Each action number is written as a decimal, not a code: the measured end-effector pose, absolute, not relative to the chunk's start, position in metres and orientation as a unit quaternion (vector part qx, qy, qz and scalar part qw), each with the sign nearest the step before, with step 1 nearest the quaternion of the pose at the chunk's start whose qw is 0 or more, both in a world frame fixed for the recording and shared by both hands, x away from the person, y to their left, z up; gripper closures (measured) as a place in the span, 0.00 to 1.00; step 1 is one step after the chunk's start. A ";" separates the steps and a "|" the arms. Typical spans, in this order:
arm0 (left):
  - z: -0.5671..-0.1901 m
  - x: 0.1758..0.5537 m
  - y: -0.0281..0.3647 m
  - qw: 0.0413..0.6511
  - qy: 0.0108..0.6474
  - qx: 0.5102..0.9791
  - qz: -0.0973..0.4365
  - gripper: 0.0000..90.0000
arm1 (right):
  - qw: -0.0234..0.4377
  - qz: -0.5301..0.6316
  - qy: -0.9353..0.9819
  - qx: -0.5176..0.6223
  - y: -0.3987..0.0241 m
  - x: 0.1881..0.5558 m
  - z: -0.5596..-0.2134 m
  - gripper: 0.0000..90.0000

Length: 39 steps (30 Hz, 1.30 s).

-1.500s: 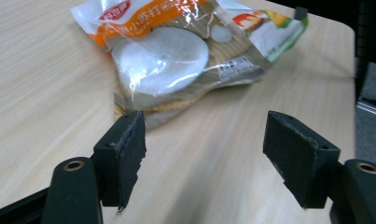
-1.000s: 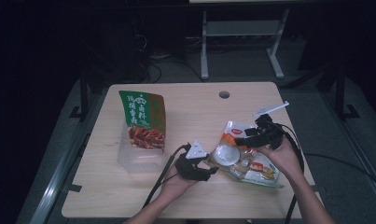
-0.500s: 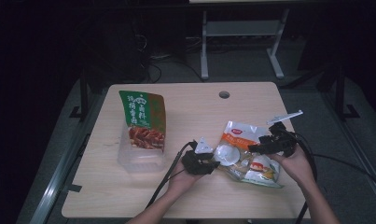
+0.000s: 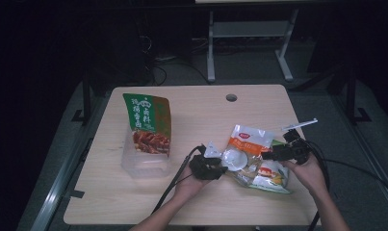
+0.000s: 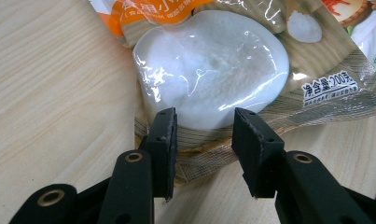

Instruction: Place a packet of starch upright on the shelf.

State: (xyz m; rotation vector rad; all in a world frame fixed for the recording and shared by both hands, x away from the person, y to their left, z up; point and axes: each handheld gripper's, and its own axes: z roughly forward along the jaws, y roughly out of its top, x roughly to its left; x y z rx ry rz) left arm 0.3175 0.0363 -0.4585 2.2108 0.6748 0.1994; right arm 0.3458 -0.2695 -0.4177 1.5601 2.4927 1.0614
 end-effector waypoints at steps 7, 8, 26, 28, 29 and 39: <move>-0.459 0.318 0.036 0.399 0.265 0.874 0.080 0.66 | -0.001 0.340 0.800 0.495 -0.258 0.357 -0.426 0.35; -0.459 0.317 0.036 0.399 0.265 0.874 0.081 0.66 | -0.004 0.341 0.799 0.496 -0.257 0.358 -0.427 0.36; -0.459 0.317 0.035 0.394 0.261 0.877 0.085 0.65 | -0.043 0.343 0.805 0.482 -0.236 0.368 -0.434 0.69; -0.459 0.317 0.035 0.394 0.260 0.877 0.085 0.65 | -0.045 0.346 0.806 0.479 -0.234 0.368 -0.434 0.76; -0.459 0.316 0.034 0.394 0.259 0.878 0.085 0.65 | -0.046 0.347 0.806 0.477 -0.234 0.368 -0.434 0.78; -0.459 0.317 0.035 0.394 0.261 0.878 0.080 0.61 | -0.042 0.346 0.816 0.461 -0.226 0.368 -0.431 0.98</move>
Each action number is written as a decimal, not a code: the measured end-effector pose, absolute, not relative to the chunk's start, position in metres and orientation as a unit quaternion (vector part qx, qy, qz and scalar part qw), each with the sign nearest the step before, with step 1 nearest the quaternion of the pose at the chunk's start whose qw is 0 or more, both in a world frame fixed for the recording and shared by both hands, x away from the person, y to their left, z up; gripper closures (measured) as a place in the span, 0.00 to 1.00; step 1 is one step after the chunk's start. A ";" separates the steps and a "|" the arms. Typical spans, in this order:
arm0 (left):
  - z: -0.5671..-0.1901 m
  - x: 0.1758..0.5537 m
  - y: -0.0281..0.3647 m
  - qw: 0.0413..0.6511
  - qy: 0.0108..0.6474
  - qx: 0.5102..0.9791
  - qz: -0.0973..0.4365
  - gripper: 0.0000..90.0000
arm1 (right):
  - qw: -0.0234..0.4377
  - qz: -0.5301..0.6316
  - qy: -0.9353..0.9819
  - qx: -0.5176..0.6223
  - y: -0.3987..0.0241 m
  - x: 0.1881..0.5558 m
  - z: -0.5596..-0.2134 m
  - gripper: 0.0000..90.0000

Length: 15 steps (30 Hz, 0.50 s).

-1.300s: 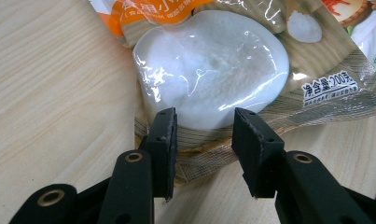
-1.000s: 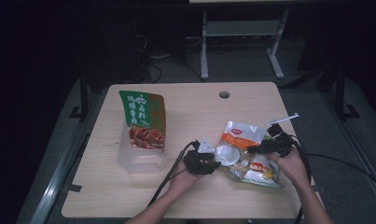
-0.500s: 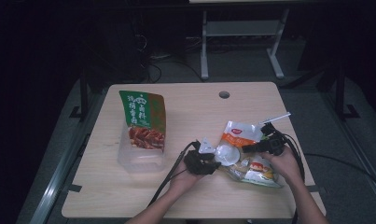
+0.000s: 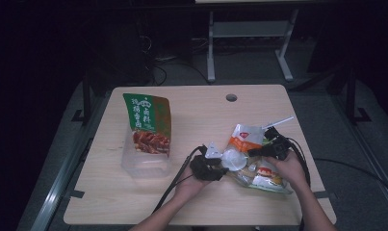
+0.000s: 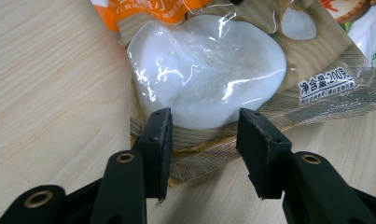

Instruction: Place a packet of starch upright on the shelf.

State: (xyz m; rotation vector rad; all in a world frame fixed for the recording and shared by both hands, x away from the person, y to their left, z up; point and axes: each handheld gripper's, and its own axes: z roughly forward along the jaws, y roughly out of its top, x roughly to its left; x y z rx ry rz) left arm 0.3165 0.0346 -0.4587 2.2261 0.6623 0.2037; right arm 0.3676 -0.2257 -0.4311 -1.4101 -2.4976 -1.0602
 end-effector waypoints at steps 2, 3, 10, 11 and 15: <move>-0.458 0.317 0.035 0.392 0.262 0.878 0.078 0.59 | 0.038 -0.347 -0.817 -0.458 -0.225 0.367 -0.430 0.99; -0.458 0.317 0.035 0.392 0.262 0.878 0.078 0.59 | 0.036 -0.349 -0.818 -0.455 -0.224 0.367 -0.430 0.99; -0.454 0.316 0.040 0.394 0.264 0.877 0.077 0.57 | 0.031 -0.358 -0.817 -0.452 -0.223 0.364 -0.423 0.99; -0.453 0.315 0.041 0.393 0.263 0.877 0.077 0.57 | 0.029 -0.359 -0.818 -0.448 -0.223 0.363 -0.421 0.99; -0.450 0.312 0.043 0.398 0.261 0.876 0.077 0.56 | 0.021 -0.364 -0.820 -0.441 -0.220 0.360 -0.413 0.99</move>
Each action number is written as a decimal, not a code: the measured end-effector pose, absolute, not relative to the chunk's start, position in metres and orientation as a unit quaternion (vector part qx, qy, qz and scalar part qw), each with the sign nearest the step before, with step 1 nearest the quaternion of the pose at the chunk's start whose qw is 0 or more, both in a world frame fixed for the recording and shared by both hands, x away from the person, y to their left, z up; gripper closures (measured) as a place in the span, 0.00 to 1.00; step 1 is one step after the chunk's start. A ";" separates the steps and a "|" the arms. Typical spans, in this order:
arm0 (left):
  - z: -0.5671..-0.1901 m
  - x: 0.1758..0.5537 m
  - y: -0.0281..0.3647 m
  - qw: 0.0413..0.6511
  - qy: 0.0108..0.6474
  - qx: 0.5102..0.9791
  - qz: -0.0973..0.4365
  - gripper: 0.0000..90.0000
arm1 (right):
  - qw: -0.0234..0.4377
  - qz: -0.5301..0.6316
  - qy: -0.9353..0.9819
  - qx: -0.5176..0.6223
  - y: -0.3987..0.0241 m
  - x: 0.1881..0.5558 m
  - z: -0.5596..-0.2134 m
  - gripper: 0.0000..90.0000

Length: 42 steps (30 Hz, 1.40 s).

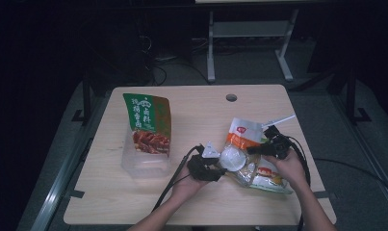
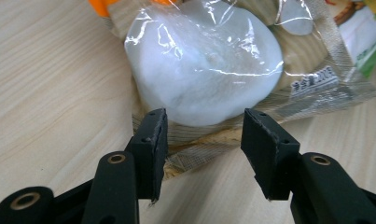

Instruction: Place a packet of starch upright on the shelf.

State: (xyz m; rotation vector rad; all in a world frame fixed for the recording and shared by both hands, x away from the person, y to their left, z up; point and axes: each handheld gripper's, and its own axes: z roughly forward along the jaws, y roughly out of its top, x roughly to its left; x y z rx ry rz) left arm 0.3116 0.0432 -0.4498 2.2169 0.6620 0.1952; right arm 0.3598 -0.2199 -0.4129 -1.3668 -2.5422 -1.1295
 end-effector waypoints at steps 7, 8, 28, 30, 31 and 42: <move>-0.444 0.302 0.052 0.404 0.247 0.877 0.078 0.53 | 0.004 -0.383 -0.825 -0.416 -0.211 0.354 -0.395 1.00; -0.444 0.302 0.052 0.404 0.247 0.877 0.078 0.52 | 0.004 -0.383 -0.825 -0.416 -0.211 0.354 -0.395 1.00; -0.431 0.257 0.089 0.430 0.222 0.871 0.079 0.45 | -0.054 -0.394 -0.854 -0.336 -0.167 0.338 -0.359 1.00; -0.431 0.255 0.093 0.435 0.224 0.869 0.080 0.45 | -0.057 -0.395 -0.855 -0.332 -0.164 0.338 -0.357 1.00; -0.432 0.255 0.095 0.438 0.226 0.866 0.081 0.44 | -0.060 -0.393 -0.856 -0.331 -0.163 0.338 -0.355 1.00; -0.432 0.253 0.103 0.460 0.232 0.854 0.076 0.38 | -0.080 -0.400 -0.854 -0.323 -0.154 0.341 -0.346 1.00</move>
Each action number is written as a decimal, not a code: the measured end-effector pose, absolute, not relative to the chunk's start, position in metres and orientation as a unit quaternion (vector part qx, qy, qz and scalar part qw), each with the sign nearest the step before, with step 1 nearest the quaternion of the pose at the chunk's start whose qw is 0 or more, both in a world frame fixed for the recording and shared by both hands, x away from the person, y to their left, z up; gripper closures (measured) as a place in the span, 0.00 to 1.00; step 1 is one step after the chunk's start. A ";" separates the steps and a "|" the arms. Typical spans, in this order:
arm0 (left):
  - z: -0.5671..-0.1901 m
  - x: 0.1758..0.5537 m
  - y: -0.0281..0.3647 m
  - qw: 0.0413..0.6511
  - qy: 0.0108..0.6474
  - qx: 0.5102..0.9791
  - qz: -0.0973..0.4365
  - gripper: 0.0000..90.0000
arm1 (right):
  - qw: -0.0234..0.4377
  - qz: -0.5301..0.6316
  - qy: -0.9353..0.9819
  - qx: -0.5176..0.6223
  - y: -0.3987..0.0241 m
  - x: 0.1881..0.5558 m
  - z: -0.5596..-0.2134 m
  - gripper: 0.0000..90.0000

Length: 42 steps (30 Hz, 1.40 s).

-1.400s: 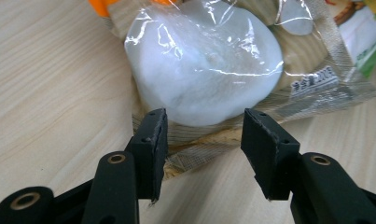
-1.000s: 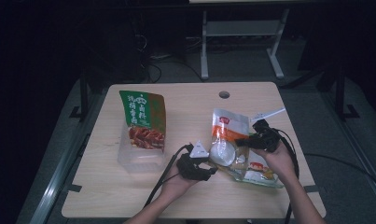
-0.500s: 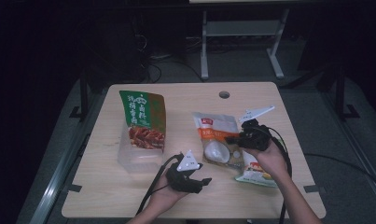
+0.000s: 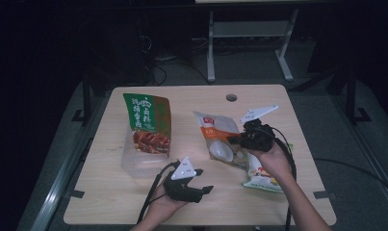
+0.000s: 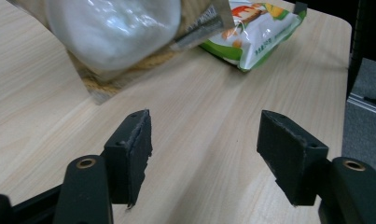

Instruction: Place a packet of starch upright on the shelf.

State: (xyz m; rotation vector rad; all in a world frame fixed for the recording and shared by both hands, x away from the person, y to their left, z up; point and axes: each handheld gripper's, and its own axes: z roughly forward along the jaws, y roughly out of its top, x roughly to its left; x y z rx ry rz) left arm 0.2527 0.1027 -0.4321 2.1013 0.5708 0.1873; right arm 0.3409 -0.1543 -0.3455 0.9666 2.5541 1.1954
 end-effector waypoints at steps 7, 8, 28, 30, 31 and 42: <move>-0.432 0.251 0.105 0.460 0.228 0.855 0.073 0.34 | 0.085 0.404 0.853 0.320 -0.152 0.343 -0.335 1.00; -0.432 0.251 0.106 0.462 0.228 0.854 0.074 0.34 | 0.087 0.404 0.854 0.318 -0.151 0.343 -0.334 1.00; -0.432 0.250 0.107 0.465 0.224 0.853 0.075 0.31 | 0.078 0.408 0.861 0.295 -0.128 0.356 -0.319 1.00; -0.431 0.250 0.107 0.465 0.224 0.853 0.074 0.31 | 0.077 0.411 0.860 0.292 -0.125 0.358 -0.317 1.00; -0.432 0.250 0.107 0.466 0.224 0.853 0.075 0.31 | 0.077 0.411 0.860 0.292 -0.125 0.358 -0.317 1.00; -0.427 0.250 0.112 0.475 0.227 0.847 0.073 0.31 | 0.078 0.415 0.864 0.275 -0.100 0.370 -0.302 1.00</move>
